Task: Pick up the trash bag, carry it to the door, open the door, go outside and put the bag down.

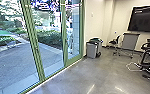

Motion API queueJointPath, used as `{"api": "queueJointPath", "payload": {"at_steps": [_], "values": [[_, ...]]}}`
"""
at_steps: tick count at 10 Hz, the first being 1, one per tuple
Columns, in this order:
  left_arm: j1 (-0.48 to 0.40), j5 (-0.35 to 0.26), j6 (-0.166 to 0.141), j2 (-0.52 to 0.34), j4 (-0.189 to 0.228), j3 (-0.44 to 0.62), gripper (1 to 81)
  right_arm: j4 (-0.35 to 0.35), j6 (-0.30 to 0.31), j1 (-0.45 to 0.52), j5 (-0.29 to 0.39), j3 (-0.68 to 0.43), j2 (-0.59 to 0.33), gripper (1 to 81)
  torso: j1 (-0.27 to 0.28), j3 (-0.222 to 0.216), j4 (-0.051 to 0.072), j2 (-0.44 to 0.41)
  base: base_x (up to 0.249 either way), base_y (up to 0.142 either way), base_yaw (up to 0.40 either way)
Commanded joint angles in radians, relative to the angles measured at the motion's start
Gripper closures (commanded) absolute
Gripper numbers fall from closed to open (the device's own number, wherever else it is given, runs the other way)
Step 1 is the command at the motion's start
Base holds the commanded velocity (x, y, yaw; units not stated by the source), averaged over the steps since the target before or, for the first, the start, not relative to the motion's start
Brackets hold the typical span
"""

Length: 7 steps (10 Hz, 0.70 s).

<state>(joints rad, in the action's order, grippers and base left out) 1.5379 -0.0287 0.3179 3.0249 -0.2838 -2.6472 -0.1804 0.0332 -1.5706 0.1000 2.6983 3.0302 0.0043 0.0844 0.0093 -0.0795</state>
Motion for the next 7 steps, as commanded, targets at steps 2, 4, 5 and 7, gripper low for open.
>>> {"api": "queueJointPath", "payload": {"at_steps": [2, 4, 5, 7], "values": [[-0.044, -0.068, 0.009, 0.0, 0.009, 0.004, 81.1, -0.002, 0.001, 0.045, 0.058, -0.003, 0.005, 1.0, 0.0, 0.0, 0.0, 0.0, 0.151, 0.0, 0.0], [-0.044, -0.068, 0.009, -0.001, 0.009, 0.004, 81.1, -0.002, 0.001, 0.045, 0.058, -0.003, 0.005, 1.0, 0.0, 0.0, 0.0, 0.0, 0.151, 0.0, 0.0], [-0.044, -0.068, 0.009, -0.001, 0.009, 0.004, 81.1, -0.002, 0.001, 0.045, 0.058, -0.003, 0.005, 1.0, 0.0, 0.0, 0.0, 0.0, 0.151, 0.0, 0.0], [-0.044, -0.068, 0.009, 0.0, 0.009, 0.004, 81.1, -0.002, 0.001, 0.045, 0.06, -0.002, 0.005, 1.0, 0.0, 0.0, 0.0, 0.0, 0.151, 0.0, 0.0]]}}
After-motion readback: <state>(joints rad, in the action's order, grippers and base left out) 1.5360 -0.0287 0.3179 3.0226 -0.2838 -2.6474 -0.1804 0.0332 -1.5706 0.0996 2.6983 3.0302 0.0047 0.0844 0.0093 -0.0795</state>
